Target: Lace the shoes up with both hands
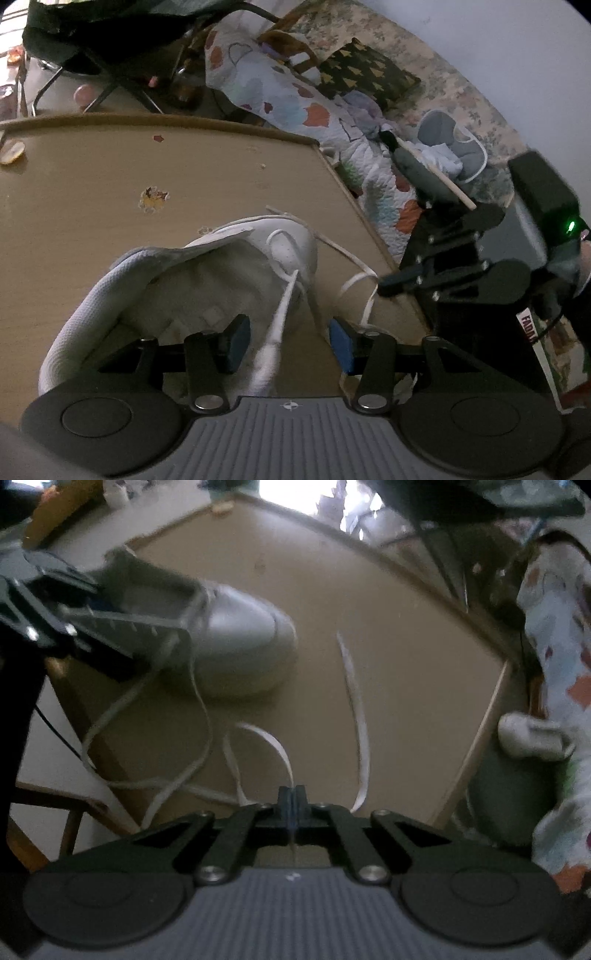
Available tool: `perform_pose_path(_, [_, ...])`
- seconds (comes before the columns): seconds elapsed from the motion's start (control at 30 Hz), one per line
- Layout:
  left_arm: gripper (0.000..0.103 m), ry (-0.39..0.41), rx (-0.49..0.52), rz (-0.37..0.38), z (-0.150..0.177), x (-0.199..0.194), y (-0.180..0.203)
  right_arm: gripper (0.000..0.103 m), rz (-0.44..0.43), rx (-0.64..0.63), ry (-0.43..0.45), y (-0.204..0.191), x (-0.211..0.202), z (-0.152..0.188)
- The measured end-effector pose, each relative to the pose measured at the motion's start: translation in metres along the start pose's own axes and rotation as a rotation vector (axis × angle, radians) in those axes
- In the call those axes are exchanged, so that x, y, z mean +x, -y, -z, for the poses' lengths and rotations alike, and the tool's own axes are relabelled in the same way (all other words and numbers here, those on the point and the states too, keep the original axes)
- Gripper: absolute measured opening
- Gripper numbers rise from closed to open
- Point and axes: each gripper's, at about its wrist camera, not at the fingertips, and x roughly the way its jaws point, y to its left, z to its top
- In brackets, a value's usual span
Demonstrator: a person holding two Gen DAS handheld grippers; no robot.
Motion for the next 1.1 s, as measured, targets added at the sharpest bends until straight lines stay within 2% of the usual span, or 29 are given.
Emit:
perform_pose_path(0.1, [0.05, -0.004, 0.034, -0.028, -0.003, -0.007, 0.012, 0.001, -0.004, -0.018, 0.038, 0.001, -0.015, -0.006])
perform_pose_path(0.23, [0.05, -0.006, 0.14, -0.1, -0.012, -0.018, 0.036, 0.001, -0.01, -0.056, 0.087, 0.001, -0.024, -0.012])
perform_pose_path(0.3, [0.051, 0.014, 0.174, -0.094, -0.021, -0.026, 0.047, 0.001, -0.019, -0.101, 0.119, 0.003, -0.03, -0.016])
perform_pose_path(0.4, [0.052, 0.02, 0.221, -0.042, -0.035, -0.03, 0.063, 0.001, -0.019, -0.177, 0.144, -0.004, -0.037, -0.016])
perform_pose_path(0.47, [0.058, 0.008, 0.26, -0.045, -0.04, -0.024, 0.073, 0.001, -0.032, -0.237, 0.158, -0.01, -0.042, -0.019])
perform_pose_path(0.57, [0.058, -0.022, 0.325, -0.056, -0.042, -0.008, 0.087, 0.001, -0.058, -0.303, 0.163, -0.018, -0.049, -0.023])
perform_pose_path(0.63, [0.058, -0.025, 0.371, -0.034, -0.04, 0.001, 0.095, 0.001, -0.066, -0.325, 0.167, -0.021, -0.053, -0.024])
perform_pose_path(0.7, [0.048, -0.033, 0.401, -0.021, -0.036, 0.012, 0.102, 0.001, -0.078, -0.336, 0.169, -0.024, -0.054, -0.025])
perform_pose_path(0.73, [0.039, -0.043, 0.41, -0.025, -0.033, 0.017, 0.105, 0.001, -0.083, -0.338, 0.171, -0.025, -0.054, -0.025])
perform_pose_path(0.77, [0.014, -0.053, 0.42, -0.029, -0.03, 0.022, 0.107, 0.001, -0.087, -0.339, 0.175, -0.026, -0.055, -0.025])
perform_pose_path(0.8, [0.007, -0.054, 0.424, -0.04, -0.027, 0.025, 0.109, 0.001, -0.089, -0.335, 0.177, -0.027, -0.054, -0.024])
perform_pose_path(0.93, [0.006, -0.016, 0.391, -0.068, -0.016, 0.025, 0.111, 0.001, -0.1, -0.274, 0.18, -0.026, -0.048, -0.021])
perform_pose_path(1.1, [0.005, 0.03, 0.256, -0.088, -0.006, 0.029, 0.098, 0.005, -0.126, -0.066, 0.213, -0.012, -0.04, -0.014])
